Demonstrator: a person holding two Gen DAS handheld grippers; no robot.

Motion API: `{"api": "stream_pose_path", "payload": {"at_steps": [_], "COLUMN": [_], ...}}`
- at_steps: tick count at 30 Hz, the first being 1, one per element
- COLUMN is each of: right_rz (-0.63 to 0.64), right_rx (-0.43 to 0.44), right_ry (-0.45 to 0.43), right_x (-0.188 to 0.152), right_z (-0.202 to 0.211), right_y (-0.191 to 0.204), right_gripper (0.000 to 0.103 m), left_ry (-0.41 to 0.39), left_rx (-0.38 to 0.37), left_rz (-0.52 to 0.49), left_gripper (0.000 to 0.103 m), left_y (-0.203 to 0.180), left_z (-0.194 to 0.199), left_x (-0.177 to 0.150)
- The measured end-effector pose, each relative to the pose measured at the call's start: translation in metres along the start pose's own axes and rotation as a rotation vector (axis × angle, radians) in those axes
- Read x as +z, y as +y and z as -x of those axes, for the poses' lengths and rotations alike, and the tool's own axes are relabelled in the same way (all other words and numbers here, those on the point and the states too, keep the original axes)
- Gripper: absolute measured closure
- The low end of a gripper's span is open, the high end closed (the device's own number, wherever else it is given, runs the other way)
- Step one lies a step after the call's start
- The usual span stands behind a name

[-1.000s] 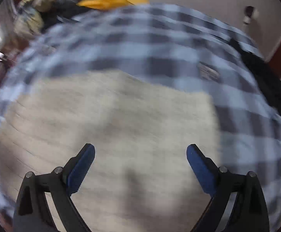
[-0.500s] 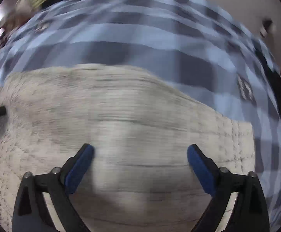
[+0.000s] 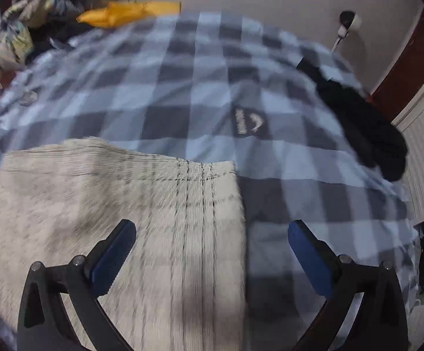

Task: Fold small clothes

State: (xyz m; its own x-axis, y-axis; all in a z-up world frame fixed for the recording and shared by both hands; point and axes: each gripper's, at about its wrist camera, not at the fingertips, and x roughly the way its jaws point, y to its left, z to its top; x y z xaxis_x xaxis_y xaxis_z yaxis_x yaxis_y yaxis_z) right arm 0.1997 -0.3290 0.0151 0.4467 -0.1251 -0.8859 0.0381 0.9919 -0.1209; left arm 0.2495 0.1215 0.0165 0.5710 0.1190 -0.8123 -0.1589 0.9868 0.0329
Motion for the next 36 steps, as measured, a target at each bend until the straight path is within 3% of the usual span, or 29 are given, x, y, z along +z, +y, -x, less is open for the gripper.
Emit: {"api": "stream_pose_path", "payload": {"at_steps": [4,7,11,13,15,19,22,25,29,32,36], "right_rz": [-0.03,-0.074,-0.122,-0.125,-0.074,0.054,0.072,0.071,0.037,0.024,0.003], "right_rx": [0.103,0.185,0.319,0.329,0.276,0.055,-0.076,-0.083,-0.024,0.009,0.026], "right_ry": [-0.045,-0.079,-0.119,-0.125,-0.128,-0.117,-0.124,-0.14,-0.102,-0.108,-0.074], "right_x": [-0.028,-0.049,-0.086,-0.103,-0.122,-0.144,-0.148,-0.151,-0.154,-0.156,-0.163], "right_z": [0.081,0.133,0.182,0.178,0.168,0.128,0.102,0.084,0.067,0.067,0.06], "right_y": [0.0,0.0,0.009,0.022,0.044,0.084,0.094,0.095,0.092,0.094,0.097], "right_gripper": [0.002,0.002,0.001,0.001,0.001,0.001,0.001,0.001,0.001,0.001,0.001], "left_ry": [-0.02,-0.034,-0.126,-0.133,-0.138,-0.113,-0.132,-0.107,-0.057,-0.068,-0.051], "left_rx": [-0.046,-0.103,-0.183,-0.192,-0.217,-0.203,-0.113,-0.12,-0.152,-0.107,-0.095], "left_rz": [0.048,-0.001,-0.057,-0.062,-0.088,-0.117,-0.143,-0.142,-0.171,-0.236,-0.229], "left_gripper": [0.0,0.0,0.0,0.0,0.0,0.0,0.0,0.0,0.0,0.0,0.0], "left_y": [0.002,-0.002,-0.004,-0.007,-0.015,-0.034,-0.048,-0.054,-0.07,-0.08,-0.079], "left_z": [0.074,0.124,0.174,0.184,0.186,0.17,0.158,0.147,0.127,0.121,0.115], "left_x": [-0.039,-0.075,-0.118,-0.135,-0.148,-0.162,-0.164,-0.168,-0.179,-0.189,-0.19]}}
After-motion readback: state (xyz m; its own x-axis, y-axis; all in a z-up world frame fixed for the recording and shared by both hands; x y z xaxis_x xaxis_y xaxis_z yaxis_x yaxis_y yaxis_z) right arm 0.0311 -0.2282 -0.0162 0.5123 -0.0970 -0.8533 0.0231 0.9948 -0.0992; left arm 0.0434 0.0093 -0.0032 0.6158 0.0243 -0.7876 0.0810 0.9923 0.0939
